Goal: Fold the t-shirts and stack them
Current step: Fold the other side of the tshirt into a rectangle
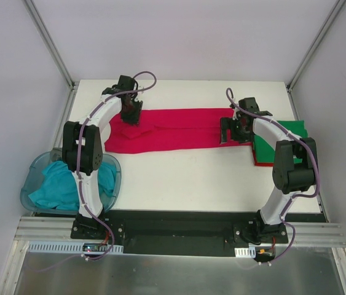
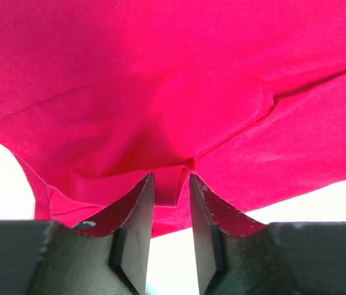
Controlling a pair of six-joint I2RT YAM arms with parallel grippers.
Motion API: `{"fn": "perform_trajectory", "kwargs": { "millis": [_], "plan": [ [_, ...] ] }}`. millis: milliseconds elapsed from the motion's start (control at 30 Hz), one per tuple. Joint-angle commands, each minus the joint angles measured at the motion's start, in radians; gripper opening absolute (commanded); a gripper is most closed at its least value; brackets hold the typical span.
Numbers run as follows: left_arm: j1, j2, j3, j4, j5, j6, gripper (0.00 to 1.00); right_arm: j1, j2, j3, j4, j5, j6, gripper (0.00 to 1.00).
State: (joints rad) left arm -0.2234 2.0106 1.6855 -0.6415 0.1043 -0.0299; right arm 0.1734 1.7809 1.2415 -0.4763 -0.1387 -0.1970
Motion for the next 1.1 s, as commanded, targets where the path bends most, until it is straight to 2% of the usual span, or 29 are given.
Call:
{"fn": "perform_trajectory", "kwargs": {
  "millis": [0,133,300,433,567,633,667,700,800,967,1067],
  "plan": [
    [-0.005,-0.010,-0.029,-0.055,0.008,0.085,0.26,-0.005,0.003,0.044,-0.013,-0.007,-0.018,0.96],
    [-0.007,-0.018,-0.037,-0.053,-0.027,0.082,0.25,-0.005,0.003,0.044,-0.013,-0.010,-0.016,0.96],
    [-0.005,-0.021,-0.040,-0.052,-0.089,0.093,0.33,-0.005,0.003,0.045,-0.015,-0.012,-0.018,0.96],
    [-0.007,-0.026,-0.049,-0.052,-0.098,0.099,0.33,-0.006,0.008,0.049,-0.018,-0.015,-0.016,0.96],
    [-0.007,-0.019,-0.050,-0.052,-0.087,0.107,0.27,-0.006,0.011,0.052,-0.019,-0.015,-0.013,0.96],
    [-0.008,-0.021,-0.053,-0.053,-0.087,0.107,0.16,-0.006,0.011,0.052,-0.019,-0.012,-0.013,0.96],
    [-0.007,-0.023,-0.052,-0.050,-0.095,0.101,0.03,-0.008,0.012,0.050,-0.021,-0.010,-0.015,0.96],
    [-0.007,-0.026,-0.052,-0.053,-0.098,0.085,0.00,-0.008,0.012,0.050,-0.021,-0.010,-0.013,0.96],
    [-0.007,-0.061,-0.053,-0.047,-0.146,0.049,0.00,-0.008,0.011,0.052,-0.021,-0.018,-0.012,0.96],
    [-0.005,-0.215,-0.131,0.014,-0.213,-0.004,0.00,-0.006,0.008,0.050,-0.013,-0.074,-0.001,0.96],
    [-0.001,-0.271,-0.178,0.040,-0.199,-0.005,0.00,-0.003,0.003,0.049,-0.002,-0.107,0.013,0.96]
  ]
}}
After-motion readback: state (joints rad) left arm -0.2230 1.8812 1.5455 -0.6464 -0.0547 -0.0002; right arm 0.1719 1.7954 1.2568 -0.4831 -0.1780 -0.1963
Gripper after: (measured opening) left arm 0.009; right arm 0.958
